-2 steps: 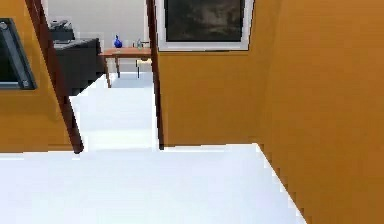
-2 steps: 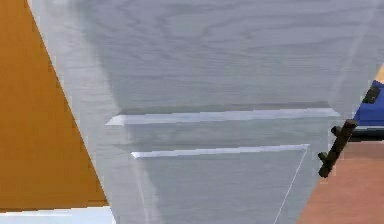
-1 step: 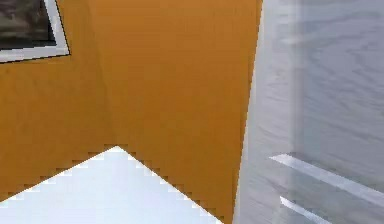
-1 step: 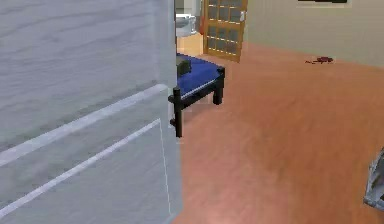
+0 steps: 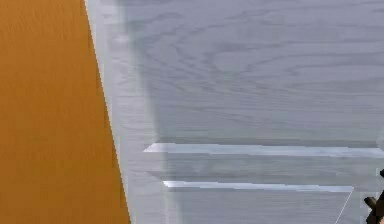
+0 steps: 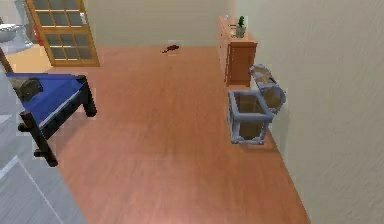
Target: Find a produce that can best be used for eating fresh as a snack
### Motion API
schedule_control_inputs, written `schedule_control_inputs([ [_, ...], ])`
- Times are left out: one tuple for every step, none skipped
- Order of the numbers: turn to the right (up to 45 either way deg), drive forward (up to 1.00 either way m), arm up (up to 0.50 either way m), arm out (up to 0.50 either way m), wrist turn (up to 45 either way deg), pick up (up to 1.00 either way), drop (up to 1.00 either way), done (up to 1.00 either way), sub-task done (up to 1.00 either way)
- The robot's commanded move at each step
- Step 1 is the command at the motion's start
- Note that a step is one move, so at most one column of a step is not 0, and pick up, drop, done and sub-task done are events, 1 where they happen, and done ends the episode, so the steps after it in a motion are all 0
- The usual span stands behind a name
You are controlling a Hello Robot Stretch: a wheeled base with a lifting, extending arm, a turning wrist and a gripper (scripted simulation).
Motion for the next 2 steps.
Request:
schedule_control_inputs([
  [0.0, 0.15, 0.0, 0.0, 0.0, 0.0, 0.0, 0.0, 0.0],
  [-45.0, 0.0, 0.0, 0.0, 0.0, 0.0, 0.0, 0.0, 0.0],
])
